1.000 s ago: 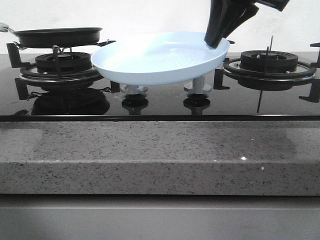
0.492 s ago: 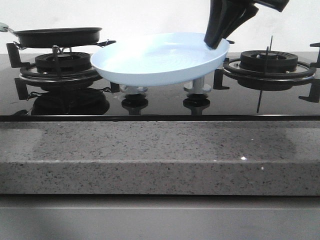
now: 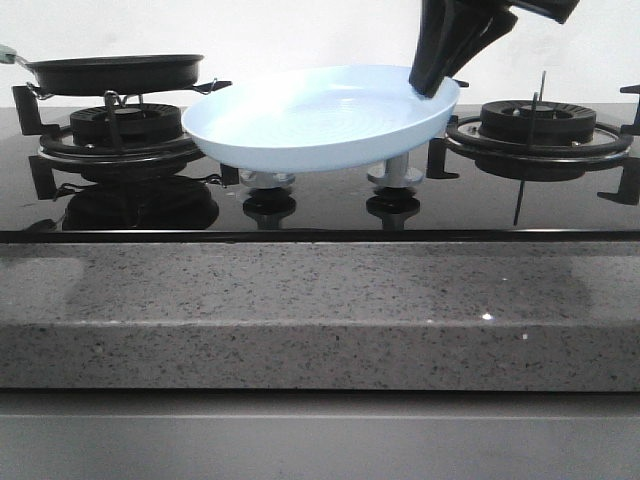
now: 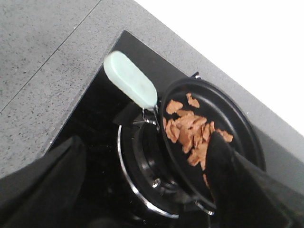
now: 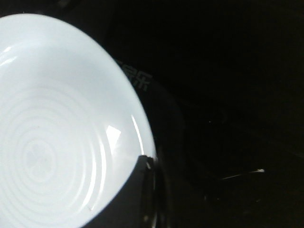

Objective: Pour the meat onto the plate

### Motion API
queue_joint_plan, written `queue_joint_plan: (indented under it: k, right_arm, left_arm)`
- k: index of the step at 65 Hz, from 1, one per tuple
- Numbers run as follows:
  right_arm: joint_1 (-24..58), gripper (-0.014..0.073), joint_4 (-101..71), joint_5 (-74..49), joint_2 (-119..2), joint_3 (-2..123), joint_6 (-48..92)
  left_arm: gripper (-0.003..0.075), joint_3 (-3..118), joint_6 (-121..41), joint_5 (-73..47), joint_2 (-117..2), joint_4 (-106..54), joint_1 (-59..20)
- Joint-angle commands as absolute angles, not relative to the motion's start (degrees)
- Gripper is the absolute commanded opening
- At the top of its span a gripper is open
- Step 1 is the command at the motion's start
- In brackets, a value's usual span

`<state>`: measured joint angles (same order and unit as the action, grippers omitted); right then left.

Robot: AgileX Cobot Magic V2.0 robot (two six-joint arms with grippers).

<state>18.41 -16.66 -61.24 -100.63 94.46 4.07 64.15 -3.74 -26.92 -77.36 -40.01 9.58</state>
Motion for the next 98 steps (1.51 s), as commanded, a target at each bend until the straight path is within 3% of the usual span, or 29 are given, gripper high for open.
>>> queue_joint_plan:
  k: [1, 15, 33, 76, 84, 98]
  right_arm:
    - [18.3, -0.0069, -18.2, -59.6, -97.8, 95.6, 4.5]
    - [18.3, -0.0069, -18.2, -59.6, -97.8, 95.6, 4.5]
    - [18.3, -0.0069, -18.2, -59.6, -97.8, 95.6, 4.5]
    - [18.3, -0.0069, -18.2, -59.6, -97.8, 95.6, 4.5]
    - [18.3, -0.0069, -18.2, -59.6, -97.8, 95.6, 4.5]
    - [18.3, -0.0069, -18.2, -59.6, -97.8, 95.6, 4.5]
  left_arm:
    - [0.051, 68.5, -11.7, -29.0, -78.8, -52.0, 12.6]
    - [0.051, 73.0, -19.9, -37.9, -87.7, -68.7, 17.7]
    - [0.051, 78.7, -22.3, -42.4, -96.7, -76.0, 18.0]
    - [0.0508, 82.3, -22.5, -43.7, -103.0, -79.2, 17.6]
    - [0.0437, 82.3, -22.5, -43.7, -103.0, -79.4, 17.6]
    - [0.0227, 82.3, -22.5, -43.7, -103.0, -79.6, 17.6]
